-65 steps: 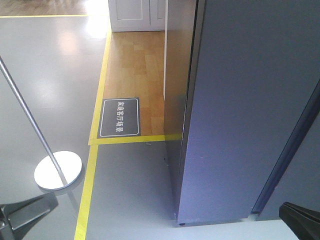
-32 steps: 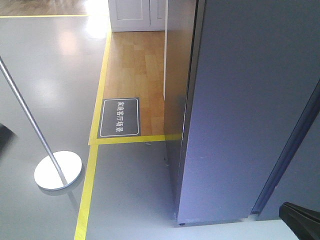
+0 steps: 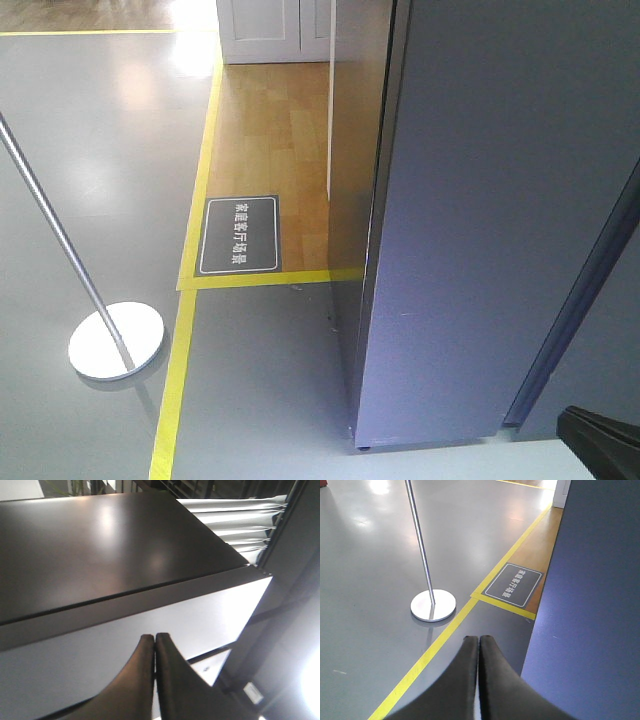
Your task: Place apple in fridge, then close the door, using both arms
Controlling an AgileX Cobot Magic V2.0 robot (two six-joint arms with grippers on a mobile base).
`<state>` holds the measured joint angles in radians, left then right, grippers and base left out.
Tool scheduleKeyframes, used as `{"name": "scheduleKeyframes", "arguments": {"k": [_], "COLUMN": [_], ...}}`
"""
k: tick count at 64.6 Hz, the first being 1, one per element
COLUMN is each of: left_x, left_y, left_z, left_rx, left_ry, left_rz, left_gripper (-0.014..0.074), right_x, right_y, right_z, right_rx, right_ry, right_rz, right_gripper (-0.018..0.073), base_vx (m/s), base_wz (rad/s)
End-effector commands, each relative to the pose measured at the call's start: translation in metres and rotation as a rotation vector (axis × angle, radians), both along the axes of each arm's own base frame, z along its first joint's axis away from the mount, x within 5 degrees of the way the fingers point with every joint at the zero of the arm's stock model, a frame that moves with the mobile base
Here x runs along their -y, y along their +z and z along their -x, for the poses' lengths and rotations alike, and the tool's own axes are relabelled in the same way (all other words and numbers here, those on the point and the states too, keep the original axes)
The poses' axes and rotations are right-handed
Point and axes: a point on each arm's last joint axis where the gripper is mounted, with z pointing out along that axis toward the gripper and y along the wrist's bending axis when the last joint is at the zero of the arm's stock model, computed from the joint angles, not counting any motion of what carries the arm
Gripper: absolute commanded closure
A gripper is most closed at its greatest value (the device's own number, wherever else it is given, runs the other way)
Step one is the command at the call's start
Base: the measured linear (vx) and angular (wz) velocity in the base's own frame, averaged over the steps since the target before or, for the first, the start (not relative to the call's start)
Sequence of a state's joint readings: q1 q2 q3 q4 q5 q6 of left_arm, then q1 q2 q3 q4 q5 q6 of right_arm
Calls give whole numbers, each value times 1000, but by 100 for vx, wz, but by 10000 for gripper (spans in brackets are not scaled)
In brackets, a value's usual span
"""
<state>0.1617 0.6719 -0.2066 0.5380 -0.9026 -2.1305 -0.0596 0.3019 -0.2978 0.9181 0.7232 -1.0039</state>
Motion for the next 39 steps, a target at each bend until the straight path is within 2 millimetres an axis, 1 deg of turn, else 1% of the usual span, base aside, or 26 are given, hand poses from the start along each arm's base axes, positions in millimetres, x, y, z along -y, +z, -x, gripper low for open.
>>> {"name": "scheduleKeyframes", "arguments": {"k": [1, 7, 17, 20, 28, 36, 39], "left_x": [0, 2, 7, 6, 2, -1, -2], "left_y": [8, 4, -11, -18, -41, -68, -73], "left_z": [0, -1, 2, 3, 7, 13, 12], "left_rx": [55, 86, 164, 167, 116, 16, -25], "left_ry": [39, 124, 226, 261, 332, 365, 363], "left_rz": [-85, -329, -643, -710, -802, -911, -962], "left_gripper": [603, 603, 603, 603, 603, 603, 603], "right_x": [1, 1, 1, 1, 1, 1, 1], "right_y": [10, 10, 10, 10, 10, 10, 10], "right_z": [-2, -2, -2, -2, -2, -2, -2], "right_rx": [43, 41, 41, 41, 41, 41, 41], "right_ry": [-21, -19, -19, -19, -19, -19, -19], "right_rz": [-30, -30, -30, -30, -30, -30, -30], "right_gripper": [565, 565, 565, 565, 565, 565, 565], "base_vx": [0, 0, 0, 0, 0, 0, 0], "base_wz": [0, 0, 0, 0, 0, 0, 0]}}
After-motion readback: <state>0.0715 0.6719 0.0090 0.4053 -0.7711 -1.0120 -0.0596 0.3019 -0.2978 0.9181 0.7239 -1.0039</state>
